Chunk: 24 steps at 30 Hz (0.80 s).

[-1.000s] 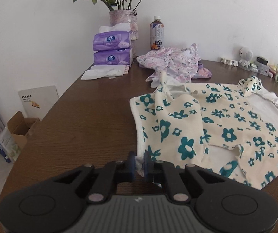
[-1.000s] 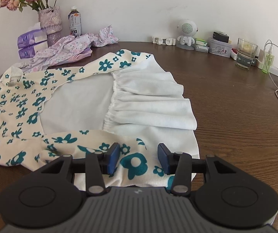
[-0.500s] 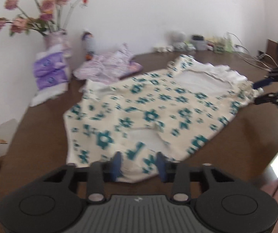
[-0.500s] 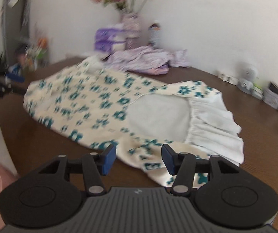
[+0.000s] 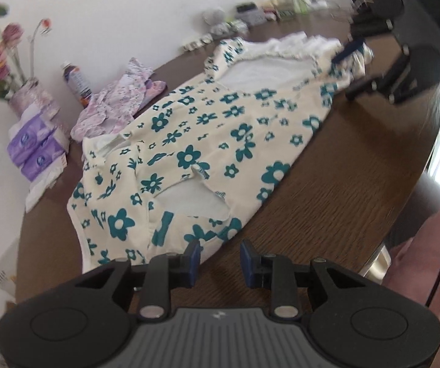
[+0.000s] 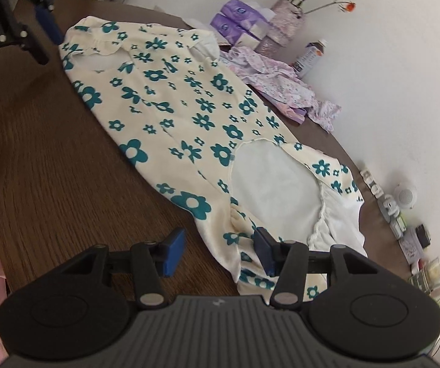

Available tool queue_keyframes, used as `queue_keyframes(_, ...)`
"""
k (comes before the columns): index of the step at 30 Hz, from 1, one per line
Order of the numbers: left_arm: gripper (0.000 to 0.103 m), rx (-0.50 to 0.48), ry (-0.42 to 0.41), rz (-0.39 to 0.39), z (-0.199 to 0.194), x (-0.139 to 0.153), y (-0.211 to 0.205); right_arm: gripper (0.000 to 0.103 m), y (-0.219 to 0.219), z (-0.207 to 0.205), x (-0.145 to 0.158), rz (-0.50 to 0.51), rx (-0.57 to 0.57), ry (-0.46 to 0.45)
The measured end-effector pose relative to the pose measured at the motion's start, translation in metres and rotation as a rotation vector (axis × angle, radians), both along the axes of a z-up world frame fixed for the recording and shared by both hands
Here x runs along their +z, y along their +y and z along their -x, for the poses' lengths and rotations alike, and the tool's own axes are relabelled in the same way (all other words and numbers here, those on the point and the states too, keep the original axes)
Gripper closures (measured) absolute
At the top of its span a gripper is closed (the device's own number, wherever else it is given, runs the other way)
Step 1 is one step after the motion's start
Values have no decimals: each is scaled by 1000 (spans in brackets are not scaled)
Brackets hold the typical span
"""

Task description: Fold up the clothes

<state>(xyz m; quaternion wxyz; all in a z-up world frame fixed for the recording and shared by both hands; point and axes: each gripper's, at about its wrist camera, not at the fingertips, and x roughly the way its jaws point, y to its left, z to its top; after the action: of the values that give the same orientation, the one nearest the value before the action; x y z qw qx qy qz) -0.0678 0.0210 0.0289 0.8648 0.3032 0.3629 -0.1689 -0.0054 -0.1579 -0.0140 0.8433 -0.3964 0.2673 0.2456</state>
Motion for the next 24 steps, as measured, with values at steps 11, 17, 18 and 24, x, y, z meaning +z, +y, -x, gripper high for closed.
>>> queue_keyframes(11, 84, -340, 4, -442, -8, -16, -34, 57, 14, 3, -6, 170, 31, -40)
queue_keyframes(17, 100, -344, 11, -427, -11, -18, -35, 72, 20, 2, -8, 189, 19, -44)
queue_keyframes(18, 100, -326, 0, -417, -11, -16, -34, 76, 19, 2, -8, 190, 15, -48)
queue_keyframes(24, 100, -245, -95, -399, -12, 4, -28, 94, 17, 5, -4, 197, 2, -79)
